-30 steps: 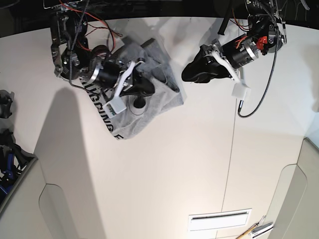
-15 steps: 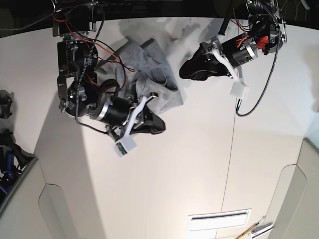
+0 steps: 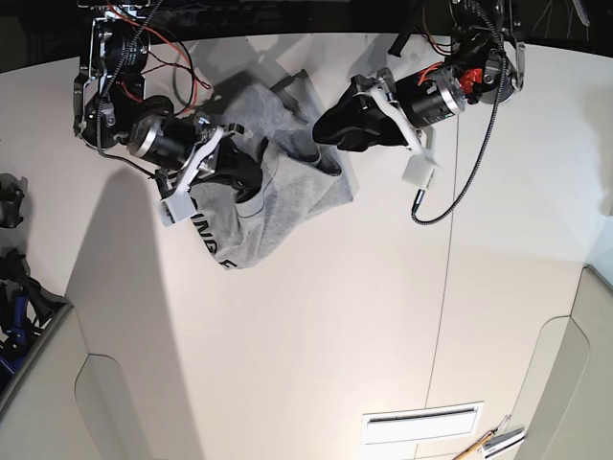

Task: Fold the T-shirt properly
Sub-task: 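Grasp the grey shirt edge with the right gripper and pull it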

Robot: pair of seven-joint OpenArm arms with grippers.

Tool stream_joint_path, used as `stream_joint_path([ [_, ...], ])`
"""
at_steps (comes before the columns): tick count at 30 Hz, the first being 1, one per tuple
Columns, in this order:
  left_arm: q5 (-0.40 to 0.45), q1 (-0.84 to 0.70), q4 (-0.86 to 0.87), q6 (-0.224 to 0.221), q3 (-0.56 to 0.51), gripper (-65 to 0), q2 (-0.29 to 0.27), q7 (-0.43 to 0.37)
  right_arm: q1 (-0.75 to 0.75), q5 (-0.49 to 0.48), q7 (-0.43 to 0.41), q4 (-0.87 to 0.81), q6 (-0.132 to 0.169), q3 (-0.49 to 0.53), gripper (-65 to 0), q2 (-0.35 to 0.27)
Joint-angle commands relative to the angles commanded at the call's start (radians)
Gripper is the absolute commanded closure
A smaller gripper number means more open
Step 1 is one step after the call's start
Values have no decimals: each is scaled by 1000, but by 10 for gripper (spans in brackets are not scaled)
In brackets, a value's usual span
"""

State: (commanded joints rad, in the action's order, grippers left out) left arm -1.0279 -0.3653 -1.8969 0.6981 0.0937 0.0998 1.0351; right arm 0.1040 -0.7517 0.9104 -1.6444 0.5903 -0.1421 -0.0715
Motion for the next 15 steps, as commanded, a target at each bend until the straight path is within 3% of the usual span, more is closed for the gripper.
stream_joint_path([
  [4,-1,-1,0,0,-17,-374,0,2,2,37,-108,12,0,63,0,0],
  [7,-3,-1,0,0,-19,-374,0,1,-24,130,-195,45,-11,133,0,6],
  [11,-3,-1,0,0,-19,-374,0,1,-126,146,-216,173,-11,221,0,11],
  [15,1,-1,0,0,-19,-374,0,2,-247,151,-220,293,-10,241,0,68],
])
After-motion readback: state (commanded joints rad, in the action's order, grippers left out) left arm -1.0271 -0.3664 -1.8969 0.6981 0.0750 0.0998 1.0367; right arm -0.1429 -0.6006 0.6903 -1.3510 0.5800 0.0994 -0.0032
